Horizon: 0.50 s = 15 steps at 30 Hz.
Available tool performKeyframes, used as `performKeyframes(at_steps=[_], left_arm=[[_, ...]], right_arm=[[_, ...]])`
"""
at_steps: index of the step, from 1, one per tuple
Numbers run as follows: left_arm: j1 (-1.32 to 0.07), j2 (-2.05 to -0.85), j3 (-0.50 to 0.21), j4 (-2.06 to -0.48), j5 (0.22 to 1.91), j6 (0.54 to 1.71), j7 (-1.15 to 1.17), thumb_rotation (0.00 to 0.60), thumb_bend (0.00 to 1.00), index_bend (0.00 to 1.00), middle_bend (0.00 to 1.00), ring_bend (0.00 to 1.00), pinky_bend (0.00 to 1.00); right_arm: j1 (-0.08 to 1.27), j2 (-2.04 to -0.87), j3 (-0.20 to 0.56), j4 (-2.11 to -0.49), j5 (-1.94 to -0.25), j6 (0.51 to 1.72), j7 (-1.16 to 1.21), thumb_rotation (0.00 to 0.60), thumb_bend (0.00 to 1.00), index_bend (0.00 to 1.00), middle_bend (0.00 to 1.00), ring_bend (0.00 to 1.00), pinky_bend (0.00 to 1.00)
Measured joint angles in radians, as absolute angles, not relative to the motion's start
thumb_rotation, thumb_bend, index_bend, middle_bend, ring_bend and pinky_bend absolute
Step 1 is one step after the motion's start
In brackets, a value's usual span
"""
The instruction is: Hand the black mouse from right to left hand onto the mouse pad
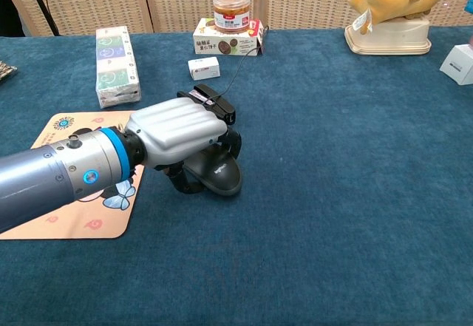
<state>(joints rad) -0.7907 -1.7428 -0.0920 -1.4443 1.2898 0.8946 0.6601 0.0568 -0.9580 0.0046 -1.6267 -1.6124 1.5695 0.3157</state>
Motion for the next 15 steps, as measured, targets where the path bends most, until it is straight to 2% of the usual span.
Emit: performKeyframes(at_steps=[9,15], left_arm=[[-0.791,-1.625,-0.024,-1.434,1.501,0.943,0.451,0.6,0.28,0.42,0.37,0.36,0.41],[-0.792,-1.529,0.055,-1.368,1.708,1.04,0.237,0.6,0.28,0.42,0.37,0.36,0.41]], right_arm=[[0.057,-0.98,0.021,-1.621,-1.579,1.555,0.248,0.6,0.0,0.0,0.0,0.0,0.0],[0.052,-0.999,0.034,-1.62,-1.559,1.56,0.186,0.6,0.0,0.0,0.0,0.0,0.0]])
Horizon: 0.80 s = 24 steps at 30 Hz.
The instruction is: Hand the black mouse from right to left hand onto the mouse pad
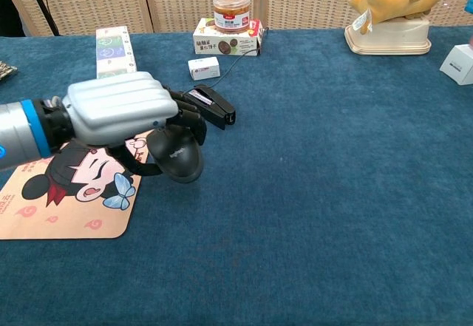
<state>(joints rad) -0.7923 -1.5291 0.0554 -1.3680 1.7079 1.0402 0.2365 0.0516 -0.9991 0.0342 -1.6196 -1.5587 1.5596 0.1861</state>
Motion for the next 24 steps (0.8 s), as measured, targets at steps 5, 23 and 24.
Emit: performKeyframes(at_steps=[5,23,24], left_arm=[[-0.791,-1.478,0.129,-1.214,1.855,1.163,0.04,0.6,0.27,0.42,0.37,0.36,0.41],[-0.718,-1.614,0.294,-0.372,2.054,1.582,-0.389,0.6,0.26,0.42,0.37,0.35,0.41],[-0.711,-1.629,0.299,-0.341,2.057,1.603,-0.407,0.6,0.26,0.42,0.37,0.35,0.41]], right_arm=[[0.045,-1.015,0.043,-1.617,-1.548,1.571,0.137,0.6,0.0,0.0,0.0,0.0,0.0],[0.029,-1.046,0.086,-1.62,-1.476,1.577,0.032,0.6,0.0,0.0,0.0,0.0,0.0],[0.029,-1.046,0.086,-1.621,-1.477,1.577,0.031,0.6,0.0,0.0,0.0,0.0,0.0]])
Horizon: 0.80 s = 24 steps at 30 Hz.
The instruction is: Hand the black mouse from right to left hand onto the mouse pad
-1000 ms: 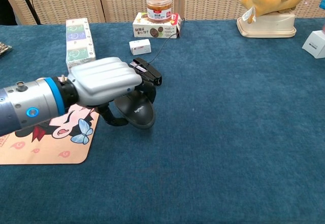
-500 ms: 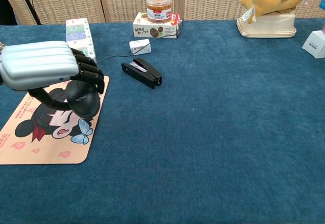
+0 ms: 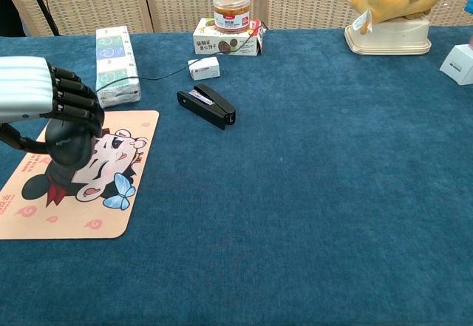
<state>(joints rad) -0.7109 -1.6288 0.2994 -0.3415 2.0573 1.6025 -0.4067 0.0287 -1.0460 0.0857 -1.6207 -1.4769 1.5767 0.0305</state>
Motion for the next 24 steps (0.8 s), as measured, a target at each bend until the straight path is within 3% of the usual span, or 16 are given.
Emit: performKeyframes(at_steps=[7,24], left_arm=[[-0.67,-1.702,0.337,-0.176,2.073,1.725,-0.465,0.6,0.25,0.42,0.37,0.35,0.41],[-0.662,-1.757,0.379,-0.087,2.051,1.678,-0.44,0.6,0.19,0.42,0.37,0.34,0.41]], right_arm=[[0.026,-1.052,0.088,-1.624,-1.475,1.576,0.015,0.6,0.0,0.0,0.0,0.0,0.0],[0.035,-1.075,0.098,-1.622,-1.458,1.555,-0.028,0.6,0.0,0.0,0.0,0.0,0.0]])
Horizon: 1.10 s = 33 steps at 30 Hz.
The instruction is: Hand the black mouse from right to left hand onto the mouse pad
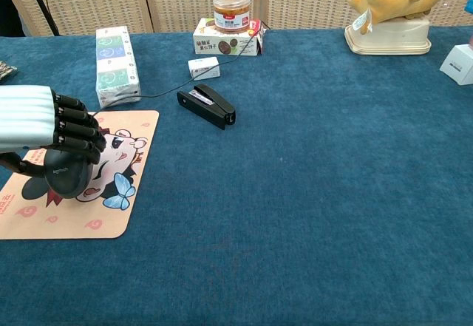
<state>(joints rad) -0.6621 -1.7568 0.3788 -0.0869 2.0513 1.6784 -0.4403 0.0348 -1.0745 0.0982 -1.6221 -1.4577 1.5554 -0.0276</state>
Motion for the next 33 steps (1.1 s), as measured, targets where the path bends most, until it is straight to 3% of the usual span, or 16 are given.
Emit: performKeyframes(at_steps=[13,15,19,22,28,33], left_arm=[[-0.664,-1.762,0.39,-0.079,2.027,1.597,-0.432,0.6,0.19,0.41,0.36,0.33,0.41],[-0.665,-1.763,0.388,-0.079,2.022,1.594,-0.436,0.6,0.19,0.34,0.3,0.29,0.41],[-0.664,-1.754,0.393,-0.075,2.021,1.587,-0.441,0.6,0.16,0.1,0.1,0.14,0.36],[-0.661,-1.739,0.405,-0.075,2.025,1.579,-0.445,0.6,0.14,0.01,0.02,0.08,0.31],[-0.653,-1.721,0.401,-0.086,2.014,1.606,-0.468,0.6,0.12,0.0,0.0,0.01,0.27],[-0.637,-1.7,0.374,-0.108,1.982,1.7,-0.533,0.6,0.09,0.0,0.0,0.0,0.24]], right_arm=[[0.04,-1.089,0.105,-1.614,-1.437,1.539,-0.055,0.6,0.0,0.0,0.0,0.0,0.0],[0.04,-1.091,0.105,-1.614,-1.437,1.538,-0.057,0.6,0.0,0.0,0.0,0.0,0.0],[0.041,-1.092,0.105,-1.615,-1.438,1.536,-0.06,0.6,0.0,0.0,0.0,0.0,0.0],[0.042,-1.091,0.103,-1.617,-1.44,1.533,-0.058,0.6,0.0,0.0,0.0,0.0,0.0],[0.04,-1.087,0.1,-1.625,-1.452,1.536,-0.051,0.6,0.0,0.0,0.0,0.0,0.0],[0.038,-1.082,0.091,-1.636,-1.474,1.54,-0.044,0.6,0.0,0.0,0.0,0.0,0.0]])
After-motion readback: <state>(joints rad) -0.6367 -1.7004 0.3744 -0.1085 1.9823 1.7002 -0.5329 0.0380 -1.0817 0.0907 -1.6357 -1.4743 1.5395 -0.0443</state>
